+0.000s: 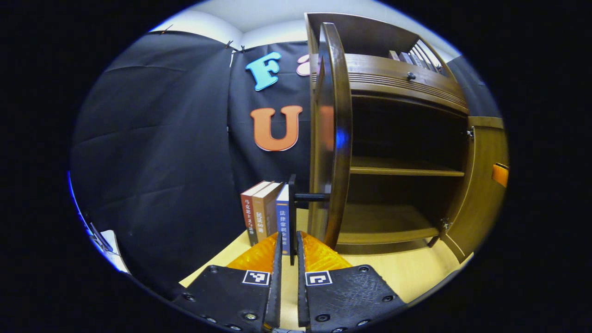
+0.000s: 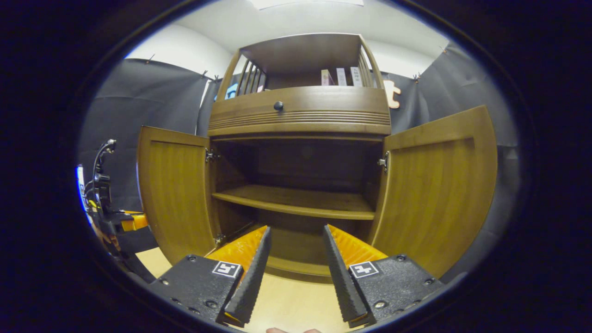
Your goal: Open the right door of the double-door shoe cabinet with the right hand, and open the left door with the left hand.
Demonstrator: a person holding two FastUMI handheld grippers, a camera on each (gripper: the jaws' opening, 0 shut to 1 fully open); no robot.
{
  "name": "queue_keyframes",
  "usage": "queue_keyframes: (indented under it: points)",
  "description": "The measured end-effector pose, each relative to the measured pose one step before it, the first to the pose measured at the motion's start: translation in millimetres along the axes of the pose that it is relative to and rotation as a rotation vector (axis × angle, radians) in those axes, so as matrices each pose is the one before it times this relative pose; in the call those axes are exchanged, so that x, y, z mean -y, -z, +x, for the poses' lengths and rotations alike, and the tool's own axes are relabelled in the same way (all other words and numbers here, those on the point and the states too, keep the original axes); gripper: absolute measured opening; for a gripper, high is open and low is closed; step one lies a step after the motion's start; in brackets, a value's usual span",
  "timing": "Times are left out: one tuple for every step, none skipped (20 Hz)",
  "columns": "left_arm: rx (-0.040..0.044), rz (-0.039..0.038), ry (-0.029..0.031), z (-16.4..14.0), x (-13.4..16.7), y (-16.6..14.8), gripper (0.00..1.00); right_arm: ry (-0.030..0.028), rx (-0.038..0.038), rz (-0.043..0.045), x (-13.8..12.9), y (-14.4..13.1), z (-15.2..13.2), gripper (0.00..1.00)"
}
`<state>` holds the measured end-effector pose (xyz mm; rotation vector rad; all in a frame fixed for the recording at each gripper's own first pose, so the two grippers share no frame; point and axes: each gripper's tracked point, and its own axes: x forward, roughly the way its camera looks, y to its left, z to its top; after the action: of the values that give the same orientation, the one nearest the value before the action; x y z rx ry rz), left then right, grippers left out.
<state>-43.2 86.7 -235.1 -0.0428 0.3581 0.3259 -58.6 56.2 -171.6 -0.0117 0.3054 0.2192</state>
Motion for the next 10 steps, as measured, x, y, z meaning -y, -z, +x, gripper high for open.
queue_keyframes:
  points:
    - [-0.00268,-0.00656,-0.01609,-1.53,-3.07,0.41,0.14,0.00058,-0.00406,0.00024,0.09,0.13,2.44,0.72]
    - [-0.00118,-0.00760,-0.01372,-1.14,-3.86,1.38,0.14,-0.00056,-0.00306,0.00089,0.61,-1.12,3.04,0.74]
    - [0.00021,-0.00315,-0.01524,-0.81,-3.22,-0.60,0.14,0.00063,-0.00299,0.00010,0.61,-0.69,1.91,0.72]
    - [0.00169,-0.00077,-0.01568,-0.81,-4.42,0.35,0.14,-0.00235,-0.00073,0.00034,-0.63,-0.12,-0.29,0.72]
    - [0.00568,0.00094,-0.01519,-1.29,-3.13,-1.59,0.14,0.00081,0.00101,-0.00152,1.06,-1.16,1.02,0.72]
    - [0.00354,-0.00174,-0.01232,-0.19,-1.17,-1.88,0.14,0.00055,0.00081,-0.00272,-1.17,0.26,-1.48,0.72]
    - [0.00984,-0.01581,0.01059,-0.87,5.30,-4.87,0.14,0.00405,0.00094,-0.00382,0.19,-0.69,-0.42,0.72]
    - [0.02171,-0.00985,0.01158,-2.60,1.02,-6.44,0.14,0.01121,-0.00348,-0.00531,1.11,0.74,0.18,0.72]
    - [0.02266,0.00277,0.01579,-0.47,4.30,-6.48,0.14,0.01136,-0.00557,-0.00519,2.51,-0.33,0.73,0.72]
    - [0.02107,0.00953,0.01624,-0.67,4.50,-6.15,0.14,0.00280,0.00078,0.00076,1.48,-2.70,0.86,0.72]
